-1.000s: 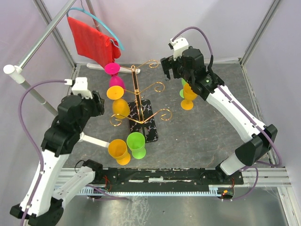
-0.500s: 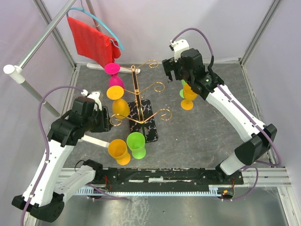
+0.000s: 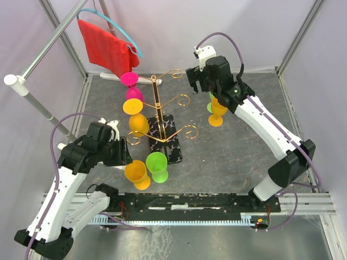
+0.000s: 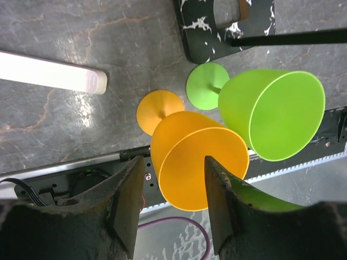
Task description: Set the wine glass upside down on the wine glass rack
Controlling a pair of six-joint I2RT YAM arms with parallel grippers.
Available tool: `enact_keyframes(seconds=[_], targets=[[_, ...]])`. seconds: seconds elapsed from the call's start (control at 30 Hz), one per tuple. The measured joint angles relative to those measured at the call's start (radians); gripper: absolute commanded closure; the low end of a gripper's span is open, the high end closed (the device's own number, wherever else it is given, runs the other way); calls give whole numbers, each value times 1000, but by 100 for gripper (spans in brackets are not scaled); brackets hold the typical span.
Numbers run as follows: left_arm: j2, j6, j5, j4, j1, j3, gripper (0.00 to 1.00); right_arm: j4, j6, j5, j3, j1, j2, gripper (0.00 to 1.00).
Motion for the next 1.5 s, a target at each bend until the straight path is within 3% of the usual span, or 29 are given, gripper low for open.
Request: enact_keyframes(seconds=[0.3,0.7,0.97,1.27,1.5], targets=[[-17,0,36,-34,0,-85,50,1,-5,21,19,0,1,0],[2,1,-3,-14,0,-157,97,2,-18,37,19,0,1,0],[8,1,-85,-17,0,-110,97,6,-27,42,19,0,1,0],[67,0,-406,-36,-1,167,97,8,-34,56,13,0,-1,0],[98,-25,-609,-28,-1,199,97,9,-39,66,-5,0,-12,0]])
